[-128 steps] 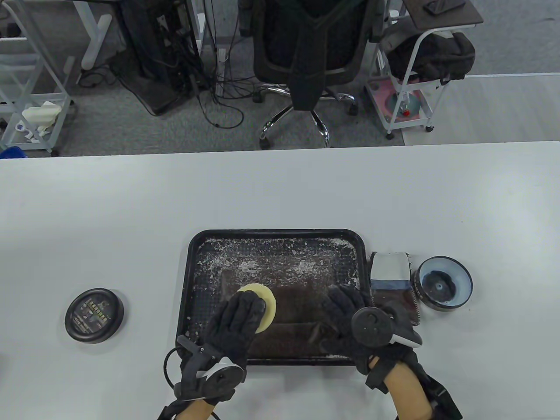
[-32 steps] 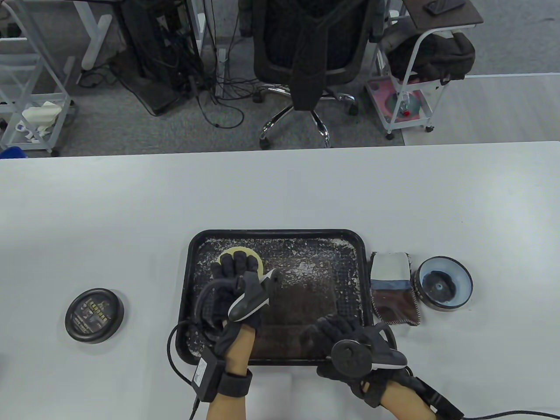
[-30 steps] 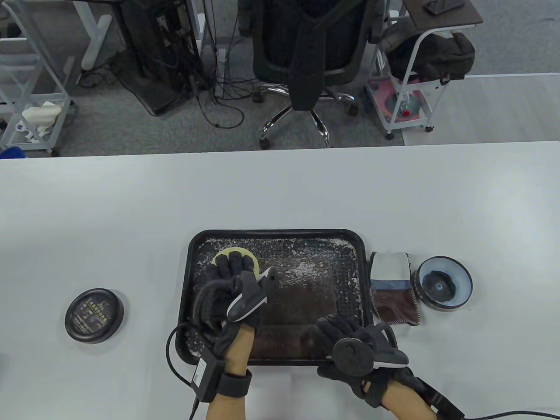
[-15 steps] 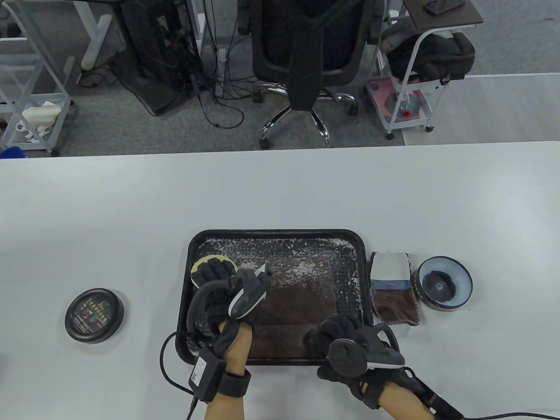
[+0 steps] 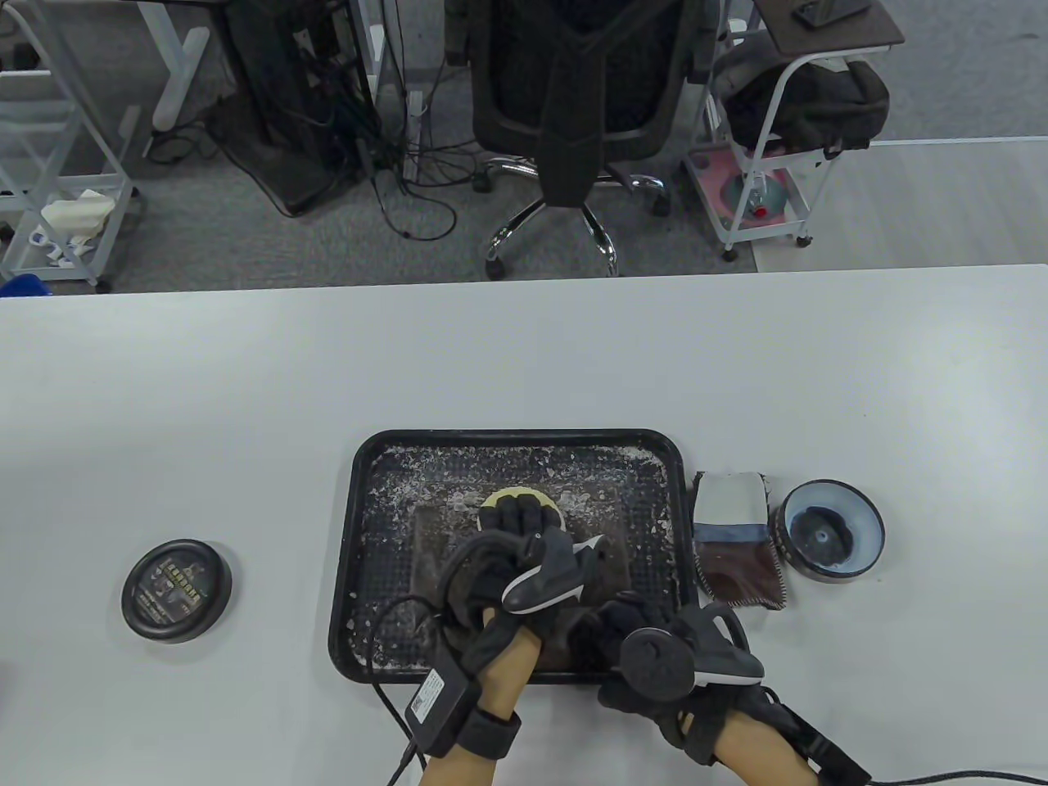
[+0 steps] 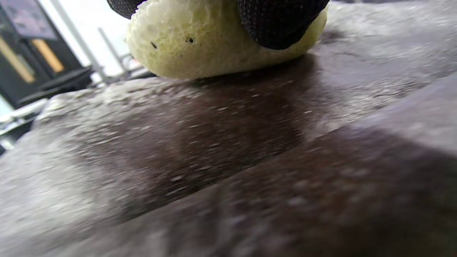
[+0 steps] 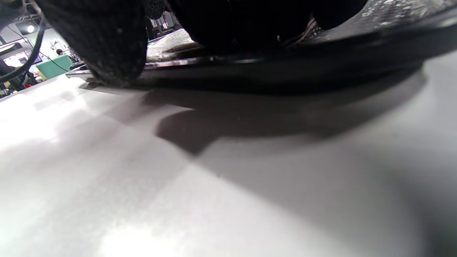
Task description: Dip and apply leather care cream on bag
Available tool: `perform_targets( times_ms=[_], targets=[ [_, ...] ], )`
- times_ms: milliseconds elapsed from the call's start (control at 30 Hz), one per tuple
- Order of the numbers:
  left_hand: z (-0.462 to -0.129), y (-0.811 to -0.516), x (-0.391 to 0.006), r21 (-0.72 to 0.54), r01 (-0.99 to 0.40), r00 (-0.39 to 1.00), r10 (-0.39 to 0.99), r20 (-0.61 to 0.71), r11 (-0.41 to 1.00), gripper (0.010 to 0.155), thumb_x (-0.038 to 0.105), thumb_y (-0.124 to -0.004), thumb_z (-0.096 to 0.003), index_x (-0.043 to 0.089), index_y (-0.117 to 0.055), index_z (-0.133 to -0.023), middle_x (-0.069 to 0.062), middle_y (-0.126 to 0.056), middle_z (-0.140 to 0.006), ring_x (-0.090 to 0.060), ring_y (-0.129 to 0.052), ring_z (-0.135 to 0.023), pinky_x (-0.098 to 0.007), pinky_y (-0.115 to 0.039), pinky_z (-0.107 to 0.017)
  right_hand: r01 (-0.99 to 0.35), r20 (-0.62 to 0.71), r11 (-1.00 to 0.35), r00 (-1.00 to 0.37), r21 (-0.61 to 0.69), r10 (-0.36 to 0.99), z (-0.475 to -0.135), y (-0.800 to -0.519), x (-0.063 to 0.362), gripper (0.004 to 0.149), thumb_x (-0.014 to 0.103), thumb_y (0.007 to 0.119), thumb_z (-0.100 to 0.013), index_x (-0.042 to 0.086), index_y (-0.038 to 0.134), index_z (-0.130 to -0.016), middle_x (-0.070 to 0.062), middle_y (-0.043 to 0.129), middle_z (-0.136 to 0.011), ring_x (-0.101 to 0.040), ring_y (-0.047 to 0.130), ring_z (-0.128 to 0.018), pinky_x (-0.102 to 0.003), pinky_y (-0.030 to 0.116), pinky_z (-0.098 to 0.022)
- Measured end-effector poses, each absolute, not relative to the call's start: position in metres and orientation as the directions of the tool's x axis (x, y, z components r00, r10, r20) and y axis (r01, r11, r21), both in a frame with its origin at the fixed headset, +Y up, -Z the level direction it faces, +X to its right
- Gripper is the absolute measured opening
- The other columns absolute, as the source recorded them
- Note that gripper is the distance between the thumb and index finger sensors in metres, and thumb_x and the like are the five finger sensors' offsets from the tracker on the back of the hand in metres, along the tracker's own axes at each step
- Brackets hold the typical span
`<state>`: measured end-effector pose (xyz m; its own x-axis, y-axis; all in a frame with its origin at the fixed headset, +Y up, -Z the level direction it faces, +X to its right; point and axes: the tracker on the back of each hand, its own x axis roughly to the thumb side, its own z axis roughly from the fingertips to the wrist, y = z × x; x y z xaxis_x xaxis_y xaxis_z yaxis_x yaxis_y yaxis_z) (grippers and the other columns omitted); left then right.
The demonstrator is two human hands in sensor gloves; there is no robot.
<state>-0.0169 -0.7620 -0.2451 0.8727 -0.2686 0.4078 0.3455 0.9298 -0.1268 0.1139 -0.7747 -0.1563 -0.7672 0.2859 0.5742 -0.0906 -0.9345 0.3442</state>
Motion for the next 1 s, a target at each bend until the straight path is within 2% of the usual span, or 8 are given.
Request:
perform_targets(
  times_ms=[200, 367, 567, 733, 900, 1000],
  targets=[
    [-0.237, -0.761, 0.005, -0.078, 0.296, 0.846, -0.223, 0.484, 0.952, 0.060, 0.026, -0.074, -0.0482, 0.024, -0.058, -0.106, -0.014, -0.054, -0.111, -0.040, -0.066, -0.102, -0.055, -0.058, -0.074, -0.138, 0.572, -0.927, -0.752, 0.349, 0.328, -0.155, -0.769, 0.117, 0.072, 0.046, 0.086, -0.050, 0.007, 0.068, -0.107, -0.029, 0.063, -0.108, -0.057, 0.058, -0.100, -0.064, 0.057, -0.069],
    [-0.228, -0.766, 0.026, -0.136, 0.172, 0.803, -0.059, 0.593, 0.976, 0.060, 0.025, -0.073, -0.0489, 0.027, -0.057, -0.106, -0.010, -0.049, -0.113, -0.037, -0.057, -0.105, -0.056, -0.053, -0.075, -0.168, 0.558, -0.914, -0.746, 0.370, 0.363, -0.155, -0.768, 0.121, 0.069, 0.045, 0.086, -0.050, 0.006, 0.071, -0.106, -0.030, 0.067, -0.107, -0.056, 0.060, -0.100, -0.065, 0.058, -0.068],
    [-0.226, -0.767, 0.031, -0.105, 0.197, 0.779, -0.091, 0.620, 0.975, 0.059, 0.024, -0.074, -0.0484, 0.028, -0.058, -0.105, -0.009, -0.049, -0.113, -0.036, -0.057, -0.106, -0.056, -0.052, -0.076, -0.155, 0.556, -0.912, -0.750, 0.379, 0.358, -0.154, -0.767, 0.120, 0.069, 0.045, 0.085, -0.051, 0.006, 0.070, -0.106, -0.029, 0.065, -0.107, -0.056, 0.058, -0.100, -0.065, 0.057, -0.068],
    [-0.219, -0.763, 0.028, -0.017, 0.364, 0.732, -0.275, 0.623, 0.931, 0.059, 0.026, -0.074, -0.0481, 0.030, -0.058, -0.105, -0.007, -0.052, -0.113, -0.033, -0.062, -0.106, -0.054, -0.054, -0.076, -0.155, 0.551, -0.911, -0.753, 0.383, 0.360, -0.155, -0.767, 0.120, 0.068, 0.045, 0.085, -0.052, 0.007, 0.070, -0.106, -0.029, 0.065, -0.107, -0.056, 0.058, -0.100, -0.065, 0.057, -0.068],
    [-0.224, -0.764, 0.013, -0.076, 0.298, 0.765, -0.190, 0.615, 0.952, 0.058, 0.024, -0.074, -0.0478, 0.031, -0.060, -0.104, -0.006, -0.053, -0.113, -0.033, -0.061, -0.106, -0.055, -0.053, -0.075, -0.159, 0.543, -0.908, -0.756, 0.388, 0.365, -0.155, -0.767, 0.120, 0.068, 0.045, 0.084, -0.052, 0.007, 0.070, -0.106, -0.029, 0.065, -0.107, -0.055, 0.058, -0.100, -0.065, 0.058, -0.068],
    [-0.220, -0.758, -0.001, -0.049, 0.354, 0.755, -0.255, 0.604, 0.934, 0.058, 0.025, -0.074, -0.0478, 0.030, -0.059, -0.104, -0.007, -0.053, -0.113, -0.033, -0.063, -0.105, -0.055, -0.054, -0.075, -0.166, 0.539, -0.905, -0.756, 0.392, 0.372, -0.156, -0.767, 0.121, 0.068, 0.045, 0.084, -0.052, 0.007, 0.070, -0.106, -0.028, 0.065, -0.107, -0.055, 0.058, -0.100, -0.065, 0.058, -0.068]
  ],
)
